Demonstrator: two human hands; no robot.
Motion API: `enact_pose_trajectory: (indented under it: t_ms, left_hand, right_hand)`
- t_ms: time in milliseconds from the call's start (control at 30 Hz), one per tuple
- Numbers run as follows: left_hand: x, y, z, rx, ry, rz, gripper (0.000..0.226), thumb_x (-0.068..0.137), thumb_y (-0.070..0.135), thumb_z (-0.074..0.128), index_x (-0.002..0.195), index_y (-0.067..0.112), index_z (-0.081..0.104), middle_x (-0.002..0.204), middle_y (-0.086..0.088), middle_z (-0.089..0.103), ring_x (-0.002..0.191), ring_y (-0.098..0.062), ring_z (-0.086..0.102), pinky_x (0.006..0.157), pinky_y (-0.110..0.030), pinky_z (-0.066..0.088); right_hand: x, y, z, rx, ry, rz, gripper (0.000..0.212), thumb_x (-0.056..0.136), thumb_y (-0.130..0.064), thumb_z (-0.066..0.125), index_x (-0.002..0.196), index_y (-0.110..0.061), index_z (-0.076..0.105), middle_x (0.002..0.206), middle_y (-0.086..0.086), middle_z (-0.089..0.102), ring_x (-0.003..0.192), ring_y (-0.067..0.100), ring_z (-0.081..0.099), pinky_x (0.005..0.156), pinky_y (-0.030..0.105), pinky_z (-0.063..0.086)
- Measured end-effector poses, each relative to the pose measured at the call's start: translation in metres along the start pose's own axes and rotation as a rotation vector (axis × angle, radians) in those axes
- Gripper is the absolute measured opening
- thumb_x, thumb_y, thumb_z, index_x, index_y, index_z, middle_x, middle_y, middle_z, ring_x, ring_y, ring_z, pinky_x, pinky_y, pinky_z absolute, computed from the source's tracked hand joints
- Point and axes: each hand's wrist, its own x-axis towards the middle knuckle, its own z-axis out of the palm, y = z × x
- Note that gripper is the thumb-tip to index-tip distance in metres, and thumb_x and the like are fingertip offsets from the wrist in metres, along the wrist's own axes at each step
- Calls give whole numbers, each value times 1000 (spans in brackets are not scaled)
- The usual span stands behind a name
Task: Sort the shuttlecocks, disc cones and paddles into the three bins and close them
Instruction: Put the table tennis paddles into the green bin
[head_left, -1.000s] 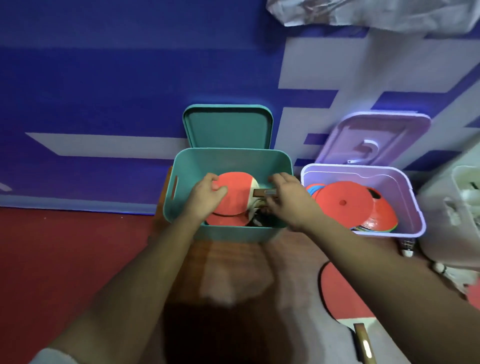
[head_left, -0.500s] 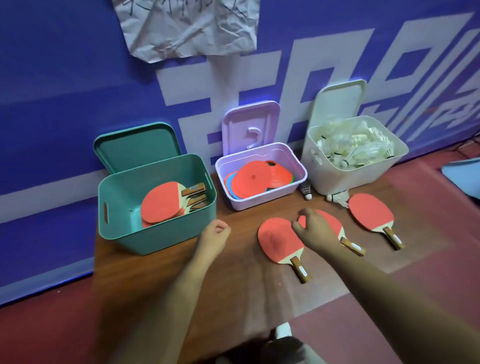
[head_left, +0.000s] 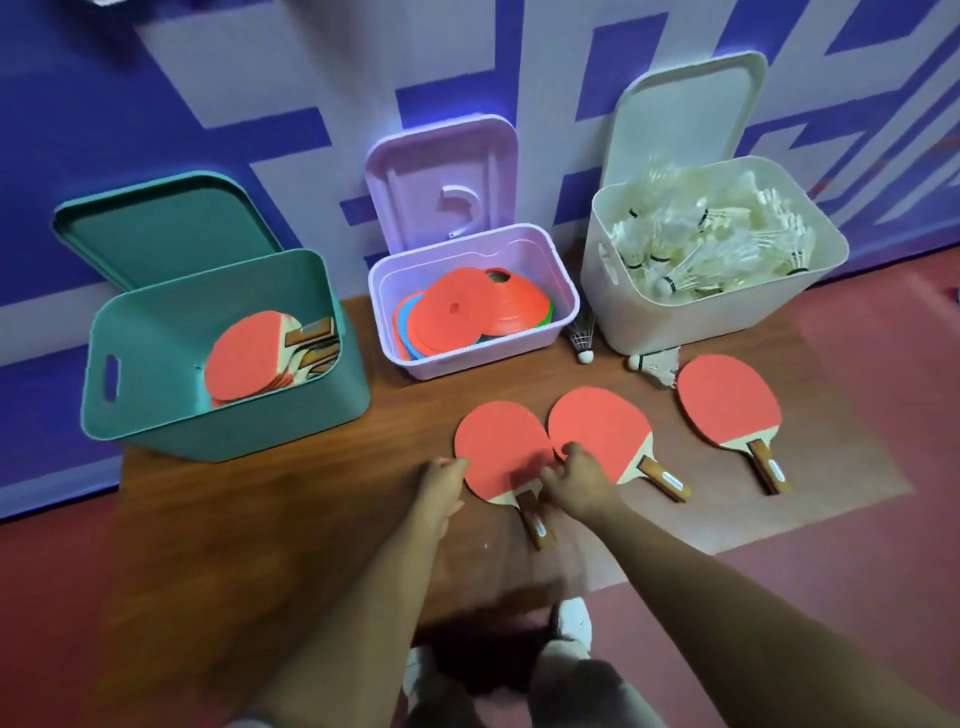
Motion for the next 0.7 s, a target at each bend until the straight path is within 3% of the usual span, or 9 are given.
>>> enact_pose_trajectory:
  t_ms: [67, 133, 267, 367, 433, 500, 567, 633, 700]
  left_hand:
    - [4, -7, 13, -112, 2, -43, 28, 94, 20, 52, 120, 13, 49, 118, -7, 54, 106, -20, 50, 85, -34, 43]
    - [8, -12, 24, -185, 46, -42, 28, 94, 15, 53, 122, 10, 51, 118, -10, 58, 100, -21, 55, 75, -28, 46]
    - [9, -20, 34, -334, 115, -18, 27, 95, 13, 56, 122, 9, 53, 110, -8, 60, 81, -15, 58, 70, -26, 48]
    - [5, -21, 33, -498, 85, 32, 33, 97, 9, 52, 130, 11, 52, 123, -7, 61, 106, -24, 61, 90, -43, 50]
    - [-1, -18, 30, -562, 50, 67, 35, 96, 5, 52, 129, 17, 53, 129, -6, 59, 116, -28, 58, 89, -47, 51]
    - [-9, -15, 28, -565, 8, 109, 42, 95, 0, 51, 128, 26, 50, 130, -2, 58, 117, -28, 57, 84, -47, 54]
    - [-15, -11, 31, -562, -12, 121, 47, 94, -3, 50, 126, 31, 48, 130, 0, 56, 117, -29, 57, 84, -50, 54]
    - [-18, -7, 35, -560, -3, 120, 51, 92, -6, 50, 127, 31, 46, 132, -1, 54, 118, -30, 55, 89, -54, 51]
    - [-17, -4, 37, -556, 21, 124, 54, 91, -7, 51, 131, 29, 44, 134, -3, 54, 118, -31, 56, 89, -54, 51]
  right_hand:
    - [8, 4, 4, 84, -75, 55, 34, 91, -23, 57, 114, 1, 51, 109, 15, 61, 104, 30, 57, 75, 29, 37]
    - [13, 6, 7, 269, -156, 114, 30, 87, -24, 61, 105, 0, 60, 95, 10, 64, 88, 25, 60, 69, 25, 39]
    - [29, 22, 15, 529, -258, 257, 54, 71, -41, 73, 108, -2, 63, 75, 3, 62, 62, 17, 57, 53, 27, 41]
    - [25, 20, 4, 555, -309, 191, 37, 82, -28, 70, 106, -2, 60, 70, 5, 62, 57, 17, 56, 51, 29, 44]
    - [27, 23, -16, 544, -289, 105, 27, 87, -23, 69, 103, -5, 58, 77, 7, 65, 65, 18, 61, 61, 35, 51]
    - [41, 32, -42, 392, -168, -6, 23, 88, -23, 66, 99, -5, 60, 85, 4, 66, 77, 20, 62, 76, 38, 52]
    - [66, 47, -65, 107, -26, -35, 40, 81, -41, 61, 98, -4, 60, 91, 7, 66, 88, 26, 61, 79, 35, 48]
    - [89, 62, -84, -123, 78, 33, 71, 66, -63, 46, 107, -5, 55, 104, 15, 64, 101, 32, 57, 84, 33, 48]
    - [97, 68, -96, -158, 56, 164, 80, 65, -66, 60, 114, -5, 43, 110, 17, 56, 94, 31, 62, 79, 34, 52]
